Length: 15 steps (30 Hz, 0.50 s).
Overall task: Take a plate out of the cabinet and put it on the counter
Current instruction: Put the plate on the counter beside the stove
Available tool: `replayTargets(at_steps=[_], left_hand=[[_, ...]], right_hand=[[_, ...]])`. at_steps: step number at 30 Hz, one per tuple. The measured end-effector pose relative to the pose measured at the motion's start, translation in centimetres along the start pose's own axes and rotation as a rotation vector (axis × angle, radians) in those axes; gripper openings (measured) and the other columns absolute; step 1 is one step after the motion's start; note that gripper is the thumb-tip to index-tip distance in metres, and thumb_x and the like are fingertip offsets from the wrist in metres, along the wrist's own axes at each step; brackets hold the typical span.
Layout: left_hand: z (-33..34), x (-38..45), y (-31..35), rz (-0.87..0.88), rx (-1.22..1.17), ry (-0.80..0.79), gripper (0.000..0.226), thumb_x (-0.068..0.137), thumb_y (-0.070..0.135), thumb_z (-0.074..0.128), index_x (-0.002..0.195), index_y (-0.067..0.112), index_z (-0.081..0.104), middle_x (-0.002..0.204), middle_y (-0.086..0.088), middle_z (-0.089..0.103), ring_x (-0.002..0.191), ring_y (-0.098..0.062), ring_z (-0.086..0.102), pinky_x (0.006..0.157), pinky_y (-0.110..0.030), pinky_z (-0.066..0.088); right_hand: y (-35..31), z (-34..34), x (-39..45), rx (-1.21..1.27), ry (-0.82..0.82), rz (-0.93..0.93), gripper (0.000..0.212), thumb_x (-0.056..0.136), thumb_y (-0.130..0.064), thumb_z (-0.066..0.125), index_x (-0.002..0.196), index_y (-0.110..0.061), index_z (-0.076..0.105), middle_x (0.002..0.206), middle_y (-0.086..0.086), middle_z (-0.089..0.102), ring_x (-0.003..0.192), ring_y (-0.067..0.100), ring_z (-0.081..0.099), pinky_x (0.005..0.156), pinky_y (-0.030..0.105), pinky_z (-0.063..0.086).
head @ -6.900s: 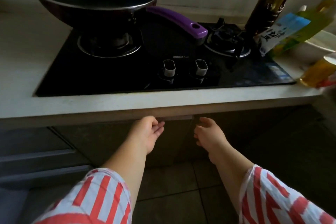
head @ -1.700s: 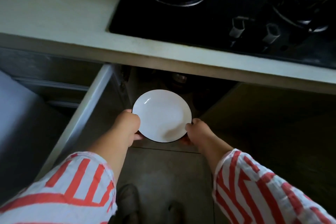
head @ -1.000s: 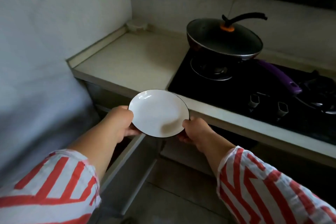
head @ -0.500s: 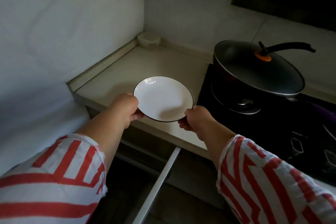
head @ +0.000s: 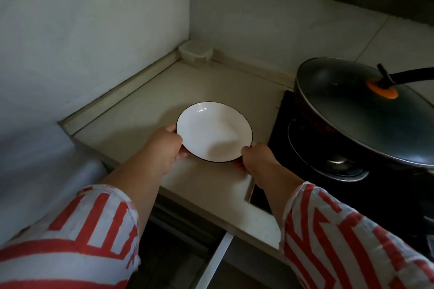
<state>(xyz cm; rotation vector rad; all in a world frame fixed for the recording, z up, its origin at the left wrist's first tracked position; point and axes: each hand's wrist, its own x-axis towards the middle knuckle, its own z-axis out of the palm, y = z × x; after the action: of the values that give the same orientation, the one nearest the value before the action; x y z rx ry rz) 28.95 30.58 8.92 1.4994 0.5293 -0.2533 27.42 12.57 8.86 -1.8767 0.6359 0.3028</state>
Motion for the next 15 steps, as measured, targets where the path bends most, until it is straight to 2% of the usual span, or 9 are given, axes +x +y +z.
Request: replayTargets(at_steps=[2,5,8,10,13,15], left_hand=[[0.3,0.5,0.1,0.004,0.004,0.002,0.049,0.090,-0.004,0.033,0.128,0.018,0.056,0.090,0.003,0.062,0.090,-0.023,0.058,0.074,-0.032,0.052],[0.7,1.3,0.0,0.004,0.017,0.022,0.051,0.090,-0.005,0.033,0.130,0.017,0.055,0.106,-0.002,0.061,0.094,-0.023,0.058,0.072,-0.032,0.053],[0.9,1.9,-0.3,0.005,0.032,0.040,0.051,0.090,-0.004,0.033,0.130,0.017,0.056,0.109,-0.003,0.060,0.094,-0.023,0.057,0.070,-0.031,0.053],[1.1,2.2,-0.4,0.010,0.034,0.049,0.051,0.089,-0.004,0.033,0.129,0.018,0.056,0.108,-0.003,0.061,0.094,-0.022,0.057,0.068,-0.029,0.052],[1.3,2.4,-0.6,0.003,0.041,0.067,0.049,0.088,-0.003,0.033,0.126,0.017,0.058,0.110,-0.004,0.062,0.095,-0.022,0.058,0.066,-0.028,0.052],[1.2,2.6,-0.7,0.002,0.040,0.068,0.049,0.087,-0.003,0.034,0.125,0.016,0.059,0.114,-0.005,0.065,0.098,-0.023,0.061,0.074,-0.032,0.055]], right_hand=[[0.0,-0.2,0.6,-0.006,0.005,0.001,0.029,0.092,-0.001,0.035,0.069,-0.009,0.050,0.061,0.007,0.054,0.052,0.019,0.053,0.048,0.025,0.044],[0.2,-0.1,1.5,0.027,-0.010,0.000,0.019,0.090,-0.002,0.037,0.083,-0.006,0.053,0.066,0.009,0.057,0.056,0.022,0.057,0.052,0.029,0.046],[0.5,0.0,1.9,0.042,-0.005,0.017,0.024,0.089,-0.001,0.034,0.077,-0.011,0.053,0.067,0.012,0.060,0.055,0.024,0.058,0.049,0.030,0.044],[0.6,0.0,2.2,0.053,-0.005,0.028,0.026,0.089,-0.001,0.033,0.075,-0.014,0.051,0.067,0.012,0.060,0.057,0.026,0.059,0.053,0.033,0.046],[0.5,0.1,2.3,0.045,-0.029,0.011,0.025,0.090,-0.001,0.032,0.096,-0.009,0.055,0.073,0.013,0.062,0.059,0.027,0.062,0.051,0.030,0.048],[0.4,0.4,2.3,0.045,-0.059,-0.007,0.026,0.093,-0.002,0.034,0.107,-0.006,0.055,0.078,0.014,0.061,0.052,0.022,0.060,0.049,0.029,0.049]])
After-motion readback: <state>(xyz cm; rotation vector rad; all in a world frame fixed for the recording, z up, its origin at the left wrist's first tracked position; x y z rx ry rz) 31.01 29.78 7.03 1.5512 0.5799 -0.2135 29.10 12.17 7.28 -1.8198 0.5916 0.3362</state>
